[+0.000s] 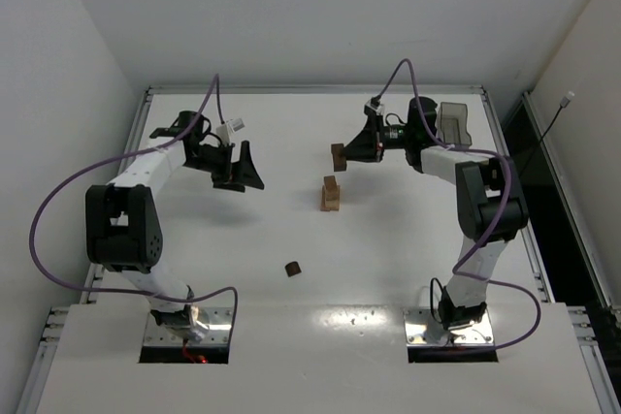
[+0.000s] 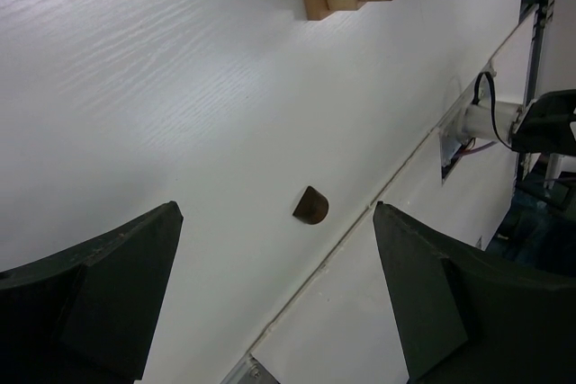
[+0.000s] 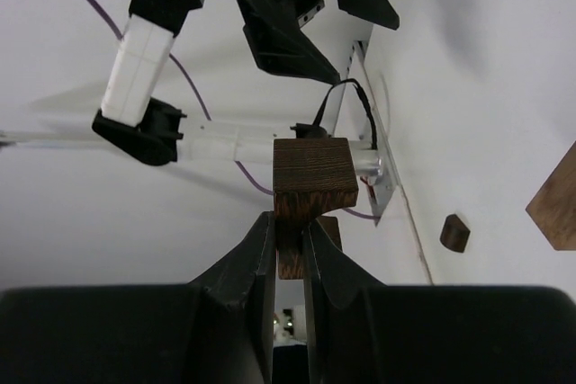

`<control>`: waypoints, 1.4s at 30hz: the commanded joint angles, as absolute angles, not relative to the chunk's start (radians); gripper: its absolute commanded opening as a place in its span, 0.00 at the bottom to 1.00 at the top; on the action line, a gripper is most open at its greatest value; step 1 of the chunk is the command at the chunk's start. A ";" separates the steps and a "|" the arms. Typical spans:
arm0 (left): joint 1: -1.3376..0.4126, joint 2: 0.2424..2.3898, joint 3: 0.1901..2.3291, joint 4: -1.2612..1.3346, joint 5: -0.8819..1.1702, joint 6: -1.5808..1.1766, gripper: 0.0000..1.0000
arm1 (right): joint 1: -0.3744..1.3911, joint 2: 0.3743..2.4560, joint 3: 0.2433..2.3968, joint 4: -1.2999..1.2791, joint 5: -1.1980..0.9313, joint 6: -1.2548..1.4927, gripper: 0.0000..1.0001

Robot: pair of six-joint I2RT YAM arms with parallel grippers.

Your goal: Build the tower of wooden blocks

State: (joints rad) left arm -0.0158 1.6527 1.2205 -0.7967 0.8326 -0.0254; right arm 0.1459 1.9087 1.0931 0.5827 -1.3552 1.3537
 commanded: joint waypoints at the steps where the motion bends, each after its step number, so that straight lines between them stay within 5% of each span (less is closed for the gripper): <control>1: -0.003 1.651 1.238 -0.801 0.845 0.012 0.85 | 0.141 1.884 1.095 0.647 -1.407 1.246 0.00; 16: -0.003 1.669 1.229 -0.790 0.845 0.021 0.85 | 0.141 1.908 1.017 0.567 -1.333 1.132 0.00; 19: -0.003 1.660 1.229 -0.790 0.822 0.011 0.99 | 0.152 1.945 1.052 0.568 -1.356 1.132 0.00; 42: -0.003 1.669 1.238 -0.790 0.821 0.020 1.00 | 0.198 2.063 1.074 0.577 -1.356 1.123 0.00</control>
State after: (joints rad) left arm -0.0158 1.6684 1.2209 -0.8024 0.7898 -0.0048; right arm 0.1890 2.0460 1.0424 0.5224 -1.3388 1.1545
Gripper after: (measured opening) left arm 1.000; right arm 0.099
